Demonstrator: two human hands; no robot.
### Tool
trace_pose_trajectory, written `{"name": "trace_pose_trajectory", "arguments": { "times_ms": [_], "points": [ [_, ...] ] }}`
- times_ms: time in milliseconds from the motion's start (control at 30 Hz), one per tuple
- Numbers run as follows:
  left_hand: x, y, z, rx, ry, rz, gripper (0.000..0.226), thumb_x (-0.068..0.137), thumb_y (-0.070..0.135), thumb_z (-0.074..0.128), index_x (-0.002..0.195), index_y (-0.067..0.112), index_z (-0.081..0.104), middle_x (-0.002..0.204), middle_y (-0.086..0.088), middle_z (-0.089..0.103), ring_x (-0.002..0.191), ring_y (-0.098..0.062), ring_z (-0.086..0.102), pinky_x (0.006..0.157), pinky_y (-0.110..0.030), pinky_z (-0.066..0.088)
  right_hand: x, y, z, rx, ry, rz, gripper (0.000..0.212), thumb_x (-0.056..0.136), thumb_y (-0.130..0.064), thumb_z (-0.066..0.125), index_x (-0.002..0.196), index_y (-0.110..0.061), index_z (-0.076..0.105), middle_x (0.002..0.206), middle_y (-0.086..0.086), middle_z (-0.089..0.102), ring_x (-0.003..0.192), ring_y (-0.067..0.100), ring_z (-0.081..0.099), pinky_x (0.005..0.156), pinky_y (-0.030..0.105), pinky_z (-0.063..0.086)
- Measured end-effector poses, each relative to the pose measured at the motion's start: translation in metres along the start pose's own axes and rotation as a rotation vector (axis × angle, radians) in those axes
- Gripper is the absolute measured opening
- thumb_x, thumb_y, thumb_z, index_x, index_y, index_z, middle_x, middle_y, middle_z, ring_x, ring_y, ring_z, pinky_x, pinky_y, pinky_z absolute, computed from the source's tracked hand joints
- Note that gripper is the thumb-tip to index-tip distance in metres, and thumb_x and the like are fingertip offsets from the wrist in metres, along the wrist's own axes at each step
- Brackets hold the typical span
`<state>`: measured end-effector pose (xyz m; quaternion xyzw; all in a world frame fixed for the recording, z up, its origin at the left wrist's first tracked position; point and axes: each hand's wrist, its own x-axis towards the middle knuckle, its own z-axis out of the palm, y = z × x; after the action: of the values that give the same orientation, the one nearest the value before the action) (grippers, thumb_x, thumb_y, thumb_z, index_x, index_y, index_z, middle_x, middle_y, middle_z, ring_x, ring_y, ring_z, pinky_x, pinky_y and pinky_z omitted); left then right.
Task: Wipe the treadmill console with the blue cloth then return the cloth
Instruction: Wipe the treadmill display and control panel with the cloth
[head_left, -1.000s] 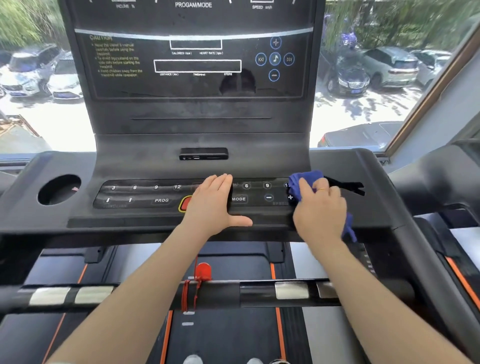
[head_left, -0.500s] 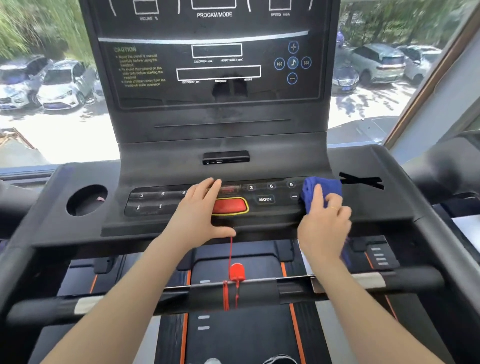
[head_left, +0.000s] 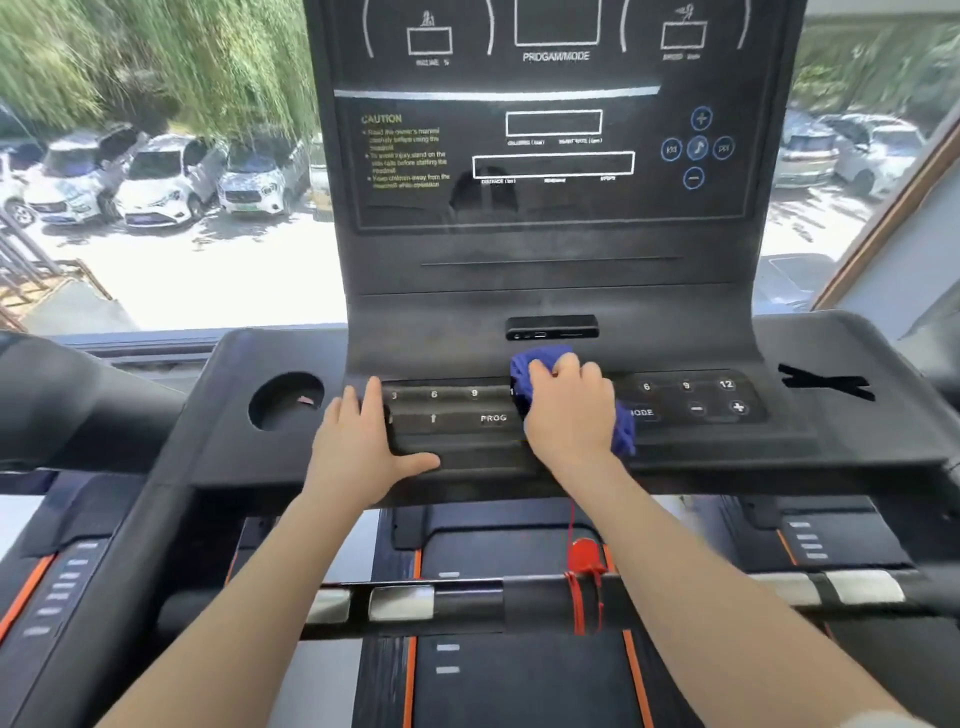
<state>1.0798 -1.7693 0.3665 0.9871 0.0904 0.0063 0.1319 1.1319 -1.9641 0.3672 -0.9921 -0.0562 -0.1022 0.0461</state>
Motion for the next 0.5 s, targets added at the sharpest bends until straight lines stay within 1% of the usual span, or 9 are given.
{"name": "trace_pose_trajectory", "arguments": {
  "times_ms": [67, 133, 200, 267, 300, 333, 400, 467, 500],
  "points": [
    [-0.002, -0.008, 0.002, -0.125, 0.007, 0.010, 0.114, 0.066, 0.055, 0.073, 0.146, 0.012, 0.005, 0.151, -0.009, 0.021, 0.139, -0.028, 0.017, 0.112, -0.040, 0.022, 0.000, -0.038, 0.007, 0.037, 0.012, -0.106, 0.037, 0.090, -0.016, 0.043, 0.127, -0.016, 0.047, 0.121, 0.011, 0.046, 0.107, 0.032, 0.044, 0.081, 0.038, 0.035],
    [-0.003, -0.016, 0.003, -0.249, 0.043, 0.052, 0.117, 0.063, 0.044, 0.079, 0.147, 0.011, 0.004, 0.152, -0.009, 0.020, 0.140, -0.027, 0.016, 0.113, -0.040, 0.022, -0.002, -0.069, 0.009, 0.080, 0.027, -0.163, 0.040, 0.089, -0.016, 0.044, 0.129, -0.016, 0.046, 0.121, 0.011, 0.047, 0.106, 0.032, 0.045, 0.081, 0.039, 0.035],
    [-0.004, -0.020, 0.001, -0.362, 0.060, 0.059, 0.118, 0.065, 0.031, 0.081, 0.146, 0.011, -0.002, 0.156, -0.009, 0.005, 0.143, -0.024, 0.004, 0.113, -0.036, 0.014, -0.006, -0.096, 0.012, 0.108, 0.036, -0.291, 0.042, 0.087, -0.017, 0.047, 0.129, -0.017, 0.047, 0.121, 0.009, 0.048, 0.105, 0.032, 0.046, 0.078, 0.039, 0.035],
    [-0.004, -0.023, 0.001, -0.410, 0.056, 0.074, 0.117, 0.068, 0.020, 0.080, 0.145, 0.008, -0.007, 0.156, -0.008, -0.006, 0.143, -0.020, -0.009, 0.112, -0.029, 0.007, -0.011, -0.109, 0.013, 0.126, 0.000, -0.514, 0.044, 0.087, -0.020, 0.049, 0.132, -0.023, 0.047, 0.121, 0.007, 0.048, 0.106, 0.030, 0.045, 0.078, 0.038, 0.034],
    [-0.004, -0.024, 0.002, -0.412, 0.057, 0.084, 0.117, 0.068, 0.019, 0.080, 0.145, 0.007, -0.007, 0.155, -0.008, -0.007, 0.143, -0.021, -0.010, 0.111, -0.028, 0.006, -0.007, -0.106, 0.012, 0.137, -0.020, -0.588, 0.046, 0.088, -0.021, 0.050, 0.133, -0.027, 0.047, 0.122, 0.005, 0.048, 0.106, 0.029, 0.044, 0.078, 0.037, 0.033],
    [-0.005, -0.024, 0.002, -0.405, 0.058, 0.094, 0.118, 0.068, 0.021, 0.080, 0.145, 0.007, -0.008, 0.155, -0.009, -0.007, 0.143, -0.021, -0.009, 0.112, -0.029, 0.007, 0.000, -0.097, 0.012, 0.144, -0.036, -0.606, 0.046, 0.089, -0.021, 0.050, 0.134, -0.032, 0.047, 0.124, 0.003, 0.048, 0.106, 0.028, 0.043, 0.079, 0.036, 0.032],
    [-0.005, -0.023, 0.001, -0.381, 0.030, 0.095, 0.121, 0.067, 0.026, 0.081, 0.145, 0.010, -0.009, 0.156, -0.009, -0.006, 0.143, -0.023, -0.004, 0.113, -0.032, 0.009, 0.020, -0.071, 0.011, 0.120, -0.051, -0.483, 0.046, 0.090, -0.019, 0.048, 0.132, -0.037, 0.047, 0.125, 0.000, 0.047, 0.109, 0.028, 0.042, 0.082, 0.034, 0.032],
    [-0.001, -0.025, 0.002, -0.381, 0.030, 0.094, 0.124, 0.060, 0.036, 0.083, 0.147, 0.016, -0.004, 0.155, -0.008, 0.007, 0.141, -0.028, 0.011, 0.113, -0.042, 0.021, 0.028, -0.052, 0.013, 0.086, 0.003, -0.253, 0.048, 0.087, -0.015, 0.051, 0.131, -0.032, 0.049, 0.123, 0.003, 0.048, 0.107, 0.031, 0.043, 0.081, 0.035, 0.034],
    [0.001, -0.026, 0.002, -0.386, 0.038, 0.085, 0.123, 0.056, 0.043, 0.083, 0.146, 0.019, 0.002, 0.152, -0.008, 0.016, 0.138, -0.028, 0.020, 0.110, -0.046, 0.028, 0.025, -0.054, 0.015, 0.079, 0.054, -0.200, 0.050, 0.081, -0.011, 0.059, 0.129, -0.027, 0.053, 0.118, 0.007, 0.052, 0.101, 0.033, 0.047, 0.077, 0.036, 0.037]
  ]
}}
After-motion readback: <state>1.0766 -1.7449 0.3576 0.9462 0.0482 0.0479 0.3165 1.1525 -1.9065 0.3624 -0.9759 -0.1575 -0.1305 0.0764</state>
